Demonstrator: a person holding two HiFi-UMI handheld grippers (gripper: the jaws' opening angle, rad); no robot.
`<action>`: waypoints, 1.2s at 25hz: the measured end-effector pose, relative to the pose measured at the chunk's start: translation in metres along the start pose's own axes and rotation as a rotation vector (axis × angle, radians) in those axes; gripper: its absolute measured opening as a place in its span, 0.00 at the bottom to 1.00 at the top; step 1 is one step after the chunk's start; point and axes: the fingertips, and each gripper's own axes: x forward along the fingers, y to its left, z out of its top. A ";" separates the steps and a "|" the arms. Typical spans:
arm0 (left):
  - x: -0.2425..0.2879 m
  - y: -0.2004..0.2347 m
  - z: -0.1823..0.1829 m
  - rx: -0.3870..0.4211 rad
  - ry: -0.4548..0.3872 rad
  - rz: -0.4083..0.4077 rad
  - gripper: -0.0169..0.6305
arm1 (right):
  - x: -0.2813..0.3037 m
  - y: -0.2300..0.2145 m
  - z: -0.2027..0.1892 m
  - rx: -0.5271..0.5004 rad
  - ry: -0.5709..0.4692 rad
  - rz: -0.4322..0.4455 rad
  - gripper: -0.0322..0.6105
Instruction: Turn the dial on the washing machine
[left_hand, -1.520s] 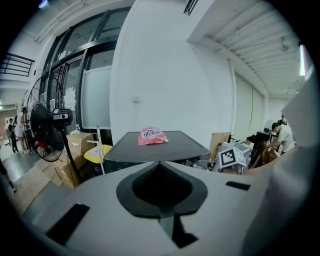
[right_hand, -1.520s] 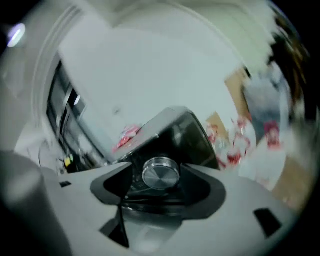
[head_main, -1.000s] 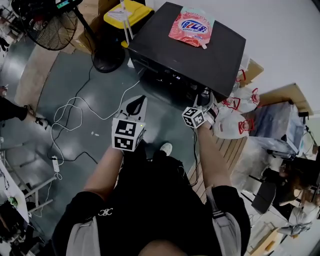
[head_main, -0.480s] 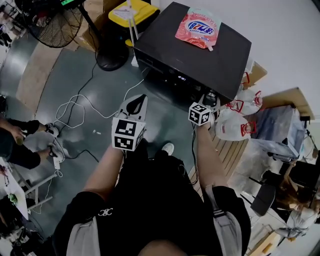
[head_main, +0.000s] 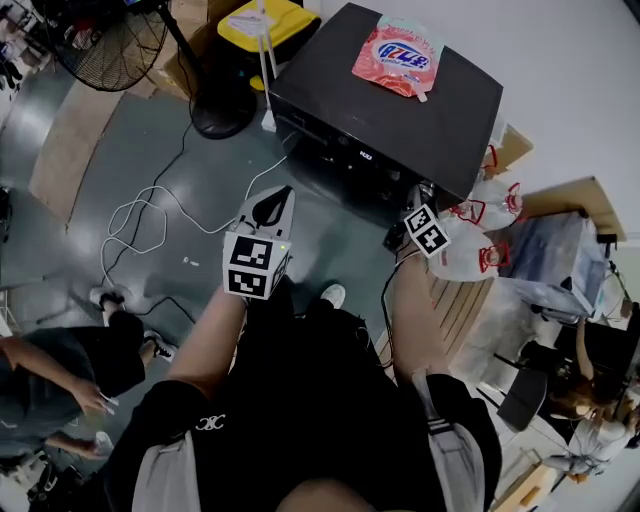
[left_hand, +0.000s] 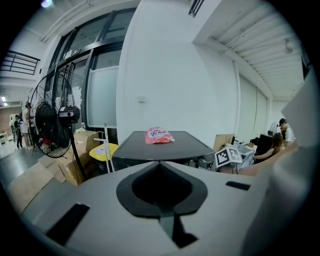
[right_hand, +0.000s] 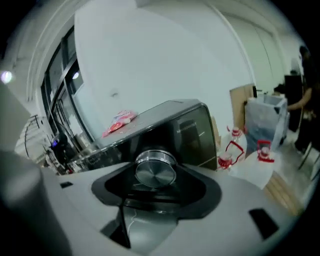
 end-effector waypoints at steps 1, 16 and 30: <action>0.000 -0.001 0.000 0.001 0.000 -0.001 0.02 | 0.000 0.000 0.001 0.034 0.000 0.023 0.46; -0.003 -0.009 0.003 0.012 -0.013 -0.012 0.02 | -0.004 -0.006 -0.003 0.382 -0.014 0.175 0.46; 0.022 -0.036 0.063 -0.002 -0.180 -0.139 0.02 | -0.171 0.131 0.134 -0.422 -0.475 0.227 0.05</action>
